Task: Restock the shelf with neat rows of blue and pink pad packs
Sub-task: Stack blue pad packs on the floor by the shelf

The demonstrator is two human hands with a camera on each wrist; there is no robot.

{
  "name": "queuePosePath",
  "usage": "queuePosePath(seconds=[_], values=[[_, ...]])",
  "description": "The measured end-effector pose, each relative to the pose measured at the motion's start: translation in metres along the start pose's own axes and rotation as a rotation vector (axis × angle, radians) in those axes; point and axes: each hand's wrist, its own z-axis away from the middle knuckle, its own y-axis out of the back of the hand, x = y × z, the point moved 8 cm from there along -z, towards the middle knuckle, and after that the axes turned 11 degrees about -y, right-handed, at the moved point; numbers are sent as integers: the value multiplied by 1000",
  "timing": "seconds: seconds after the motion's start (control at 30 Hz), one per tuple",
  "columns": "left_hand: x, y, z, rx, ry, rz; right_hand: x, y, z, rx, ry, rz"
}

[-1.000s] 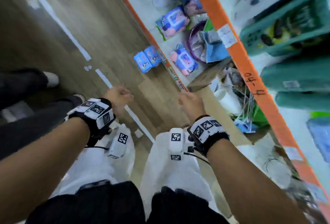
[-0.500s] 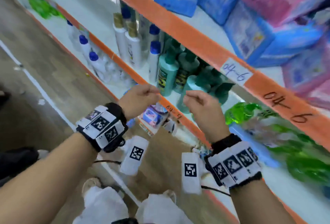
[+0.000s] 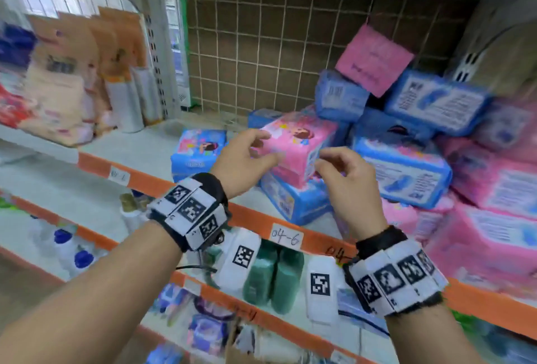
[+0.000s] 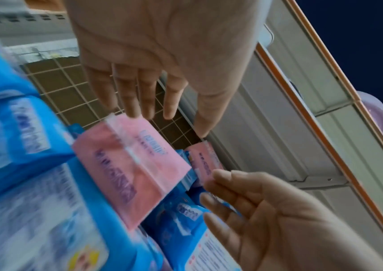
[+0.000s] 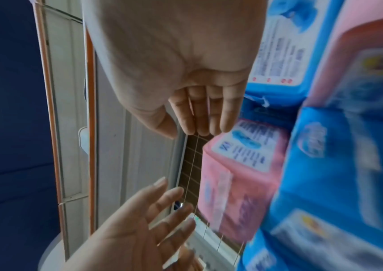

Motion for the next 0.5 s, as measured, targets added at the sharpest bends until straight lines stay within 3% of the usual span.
queuePosePath(seconds=[0.13,0.3,0.4,0.5], values=[[19,-17,-47,-116,-93,-360,-25,12,-34,122,90,188],[5,-61,-72,-431,-51,-736,-27,25,-80,149,31,420],[-5,-64,-75,-404,-21,-754,-29,30,-108,181,-11,460],[-11,-60,-74,-347,19,-750,-22,23,-139,159,-176,395]])
